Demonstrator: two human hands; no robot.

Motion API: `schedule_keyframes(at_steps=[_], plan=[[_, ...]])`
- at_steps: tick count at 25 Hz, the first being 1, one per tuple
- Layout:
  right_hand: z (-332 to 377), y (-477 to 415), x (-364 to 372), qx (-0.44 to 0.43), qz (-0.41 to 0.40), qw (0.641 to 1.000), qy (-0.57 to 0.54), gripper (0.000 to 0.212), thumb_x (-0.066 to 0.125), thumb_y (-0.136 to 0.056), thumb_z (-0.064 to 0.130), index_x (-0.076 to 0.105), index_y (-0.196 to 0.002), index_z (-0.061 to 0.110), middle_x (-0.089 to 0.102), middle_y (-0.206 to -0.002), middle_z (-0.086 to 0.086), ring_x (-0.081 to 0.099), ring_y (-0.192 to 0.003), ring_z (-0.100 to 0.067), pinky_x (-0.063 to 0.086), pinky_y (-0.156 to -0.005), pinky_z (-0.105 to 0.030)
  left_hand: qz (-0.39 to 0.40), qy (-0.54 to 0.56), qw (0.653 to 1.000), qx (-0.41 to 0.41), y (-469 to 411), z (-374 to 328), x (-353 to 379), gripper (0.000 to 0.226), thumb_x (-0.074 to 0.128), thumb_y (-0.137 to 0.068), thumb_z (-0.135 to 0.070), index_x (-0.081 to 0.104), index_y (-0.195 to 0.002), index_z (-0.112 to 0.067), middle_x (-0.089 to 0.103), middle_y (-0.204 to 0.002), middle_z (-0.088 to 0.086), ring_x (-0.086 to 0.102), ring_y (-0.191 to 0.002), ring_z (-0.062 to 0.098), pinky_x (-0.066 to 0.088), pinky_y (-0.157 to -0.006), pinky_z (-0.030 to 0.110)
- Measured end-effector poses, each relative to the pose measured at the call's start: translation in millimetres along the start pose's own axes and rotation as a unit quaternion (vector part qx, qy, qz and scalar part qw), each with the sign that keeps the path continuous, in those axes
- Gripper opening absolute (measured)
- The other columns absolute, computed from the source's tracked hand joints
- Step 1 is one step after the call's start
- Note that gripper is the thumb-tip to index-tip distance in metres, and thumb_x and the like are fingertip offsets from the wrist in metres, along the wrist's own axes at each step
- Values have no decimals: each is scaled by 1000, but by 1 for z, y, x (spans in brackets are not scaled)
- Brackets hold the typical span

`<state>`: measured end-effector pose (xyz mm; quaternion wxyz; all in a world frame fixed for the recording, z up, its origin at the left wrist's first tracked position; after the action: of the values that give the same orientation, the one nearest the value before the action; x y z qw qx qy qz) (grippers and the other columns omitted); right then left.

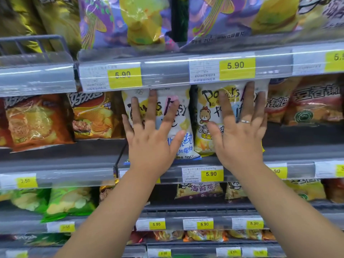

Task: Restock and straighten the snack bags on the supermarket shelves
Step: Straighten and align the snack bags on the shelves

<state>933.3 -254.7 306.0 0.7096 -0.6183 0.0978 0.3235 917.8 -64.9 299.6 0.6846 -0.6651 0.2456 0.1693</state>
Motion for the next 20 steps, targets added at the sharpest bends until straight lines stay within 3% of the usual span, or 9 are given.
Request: schedule_keyframes(at_steps=[5, 10, 13, 16, 18, 20], plan=[[1, -1, 10, 2, -30, 999, 31, 62, 31, -94, 62, 21, -150, 36, 13, -159, -20, 9, -144, -44, 23, -108, -63, -20, -12, 1000, 16, -3, 1, 5, 62, 28, -96, -66, 20, -152, -39, 15, -162, 11, 11, -147, 46, 19, -111, 68], [-6, 11, -5, -5, -8, 999, -39, 52, 39, -94, 56, 34, -143, 37, 12, -158, -13, 11, -143, -40, 16, -108, -64, -24, -7, 1000, 14, 4, 1, -6, 64, 40, -93, -66, 39, -147, -33, 19, -157, 10, 18, -144, 42, 16, -113, 60], [-17, 30, -34, -10, -70, 985, -159, 32, 51, -93, 39, 55, -120, 23, 37, -131, -5, 42, -120, -32, 39, -95, -51, -87, 101, 991, 28, 18, 4, -26, 48, 60, -88, -53, 63, -121, -19, 42, -127, 11, 43, -118, 30, 28, -102, 41], [-18, 33, -44, -39, -39, 975, -214, 21, 55, -92, 26, 64, -95, 7, 52, -89, 1, 47, -80, -12, 45, -68, -33, -29, 215, 974, 62, 25, -1, -31, 21, 60, -88, -34, 67, -96, -15, 57, -86, 2, 51, -81, 14, 41, -75, 26], [-13, 28, -35, -35, 14, 987, -156, 15, 64, -89, 24, 62, -94, 10, 52, -88, 2, 47, -77, -12, 45, -63, -30, 21, 172, 982, 73, 23, -7, -24, 15, 59, -87, -32, 68, -88, -19, 54, -79, -1, 53, -71, 17, 44, -64, 31], [-10, 25, -24, -27, 44, 993, -107, 18, 70, -86, 22, 58, -93, 11, 51, -94, -5, 51, -80, -22, 46, -61, -32, 35, 136, 987, 76, 21, -11, -16, 6, 68, -85, -25, 67, -85, -19, 51, -80, 1, 53, -67, 21, 41, -61, 32]])
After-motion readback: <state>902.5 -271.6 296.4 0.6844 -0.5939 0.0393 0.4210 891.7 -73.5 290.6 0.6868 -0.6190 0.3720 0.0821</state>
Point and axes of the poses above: each hand's wrist, its own y-axis away from the middle knuckle, its own x-axis out of the palm, z = x × y, the point moved 4 cm from there along -y, towards the middle knuckle
